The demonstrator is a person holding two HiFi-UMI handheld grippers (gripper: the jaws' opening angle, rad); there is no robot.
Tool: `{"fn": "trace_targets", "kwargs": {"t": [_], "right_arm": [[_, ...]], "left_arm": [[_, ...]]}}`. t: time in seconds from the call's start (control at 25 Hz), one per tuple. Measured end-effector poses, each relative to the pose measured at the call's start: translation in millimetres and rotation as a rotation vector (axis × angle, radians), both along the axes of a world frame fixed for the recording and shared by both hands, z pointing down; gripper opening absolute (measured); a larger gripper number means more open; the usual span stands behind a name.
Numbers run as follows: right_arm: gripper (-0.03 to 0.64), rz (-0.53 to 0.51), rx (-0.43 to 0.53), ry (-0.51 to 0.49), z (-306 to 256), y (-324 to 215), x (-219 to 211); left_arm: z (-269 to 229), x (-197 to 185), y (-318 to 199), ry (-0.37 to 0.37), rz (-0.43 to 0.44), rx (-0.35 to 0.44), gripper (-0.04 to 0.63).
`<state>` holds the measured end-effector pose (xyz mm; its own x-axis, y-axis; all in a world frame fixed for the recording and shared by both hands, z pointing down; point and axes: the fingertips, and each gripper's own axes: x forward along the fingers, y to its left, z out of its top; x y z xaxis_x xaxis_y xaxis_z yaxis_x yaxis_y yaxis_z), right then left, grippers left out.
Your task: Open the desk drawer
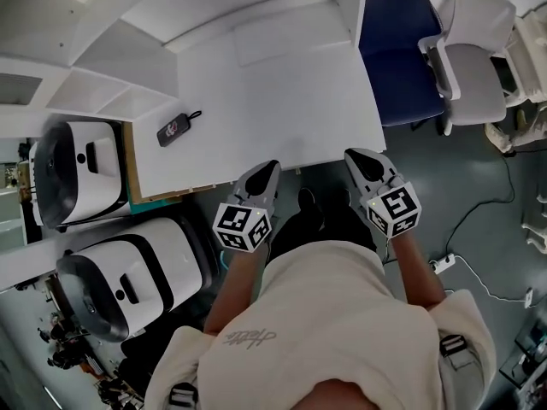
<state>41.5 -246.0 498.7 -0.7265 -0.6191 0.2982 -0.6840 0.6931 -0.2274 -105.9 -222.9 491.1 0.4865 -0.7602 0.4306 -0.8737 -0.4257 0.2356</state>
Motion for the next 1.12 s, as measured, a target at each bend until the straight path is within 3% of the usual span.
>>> {"fn": "trace_targets", "kwargs": {"t": [0.24,0.4,0.68,0.72,0.8,1.12], "right_arm": [[0.002,-0.03,0.083,0.081,-19.9,-0.6,-26.6],[0.002,-0.011,0.102,0.078,-34.6,6.2,-39.9],[0.002,-0.027,0.146,0.157,-36.3,16.2,-47.4],[0.002,-0.021,0.147,0.164,-35.8,17.4,-45.9],[0.002,-0.007,0.142,0.16,-35.8,18.7,-42.6],[0.002,0.033,0.16,0.148,-43.3,21.0,-38.1]], "left_arm": [[-15.0,-19.1,-0.1,0.01,0.006,0.071,0.017],[-24.1,-28.4,-0.7,0.03,0.02,0.093,0.017],[-29.7,-30.3,-0.9,0.041,0.076,0.109,0.02],[-29.1,-30.5,0.0,0.043,0.078,0.104,0.028],[-26.6,-29.8,2.2,0.041,0.082,0.087,0.107],[-17.8,-33.0,7.5,0.039,0.098,0.056,0.149]]}}
